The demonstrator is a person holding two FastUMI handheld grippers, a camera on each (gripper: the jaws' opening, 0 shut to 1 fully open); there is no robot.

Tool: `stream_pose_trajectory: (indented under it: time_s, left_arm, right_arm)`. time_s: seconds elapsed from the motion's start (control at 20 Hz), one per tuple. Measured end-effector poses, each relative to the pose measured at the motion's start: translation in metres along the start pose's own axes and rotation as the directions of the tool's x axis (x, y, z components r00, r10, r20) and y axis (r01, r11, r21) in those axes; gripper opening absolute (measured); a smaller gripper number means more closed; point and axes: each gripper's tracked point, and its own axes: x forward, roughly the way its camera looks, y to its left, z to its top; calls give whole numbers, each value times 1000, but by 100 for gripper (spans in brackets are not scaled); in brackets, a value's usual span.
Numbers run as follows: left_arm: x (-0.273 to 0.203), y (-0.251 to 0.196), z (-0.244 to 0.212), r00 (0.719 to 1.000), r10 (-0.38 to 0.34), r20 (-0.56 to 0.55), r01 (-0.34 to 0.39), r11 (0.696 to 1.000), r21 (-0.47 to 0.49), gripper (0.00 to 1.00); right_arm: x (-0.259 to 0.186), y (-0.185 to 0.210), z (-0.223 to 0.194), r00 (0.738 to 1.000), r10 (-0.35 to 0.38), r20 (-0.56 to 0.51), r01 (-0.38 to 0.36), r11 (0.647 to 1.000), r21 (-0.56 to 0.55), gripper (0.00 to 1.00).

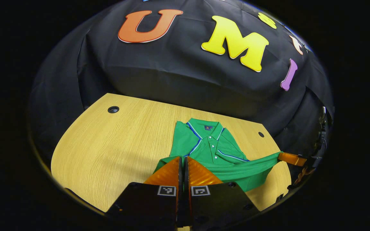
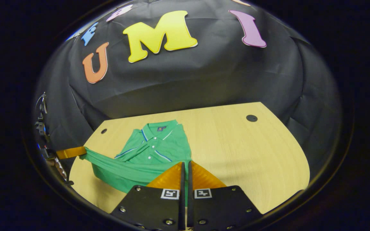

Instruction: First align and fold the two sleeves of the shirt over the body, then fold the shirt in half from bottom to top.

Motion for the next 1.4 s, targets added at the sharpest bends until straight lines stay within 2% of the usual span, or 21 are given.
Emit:
stream_pose_trajectory:
  time_s: [0.1, 0.15, 0.2, 0.25, 0.35, 0.85, 0.95, 1.0, 1.05, 1.1, 1.4]
  left_arm:
    - [12, -1, 11, 1000, 5, 16, -5, 1000, 7, 3]
    - [18, -2, 17, 1000, 7, 23, -7, 1000, 7, 7]
    - [24, -1, 22, 999, 10, 31, -10, 1000, 7, 3]
    - [32, -1, 28, 999, 14, 40, -14, 1000, 7, 7]
    - [45, 1, 38, 998, 20, 53, -21, 1000, 12, 3]
    - [117, 13, 71, 993, 67, 99, -67, 998, 0, 4]
    - [132, 15, 78, 992, 67, 108, -69, 998, 10, 4]
    - [140, 16, 81, 991, 68, 112, -70, 997, 16, 3]
    - [147, 17, 84, 991, 69, 114, -72, 997, 22, 6]
    - [154, 18, 86, 991, 70, 118, -74, 997, 27, 3]
    - [190, 23, 84, 991, 85, 107, -90, 995, 45, 3]
  right_arm:
    - [9, 3, 10, 1000, 3, 19, -3, 1000, -5, 2]
    - [14, 3, 17, 1000, 6, 29, -6, 1000, -6, 2]
    - [20, 2, 24, 999, 8, 37, -8, 1000, -10, 2]
    - [26, 2, 31, 999, 11, 47, -10, 1000, -14, 2]
    - [40, 3, 44, 998, 15, 64, -14, 1000, -21, 2]
    - [114, 6, 90, 993, 26, 114, -26, 1000, 3, 2]
    - [130, 4, 98, 992, 19, 122, -20, 1000, 6, 2]
    - [142, 0, 102, 992, 16, 125, -17, 1000, 5, 6]
    - [150, -2, 106, 992, 13, 128, -13, 1000, 2, 2]
    - [155, -2, 109, 991, 11, 133, -11, 1000, 0, 2]
    - [190, -10, 113, 991, -7, 133, 7, 1000, 1, 2]
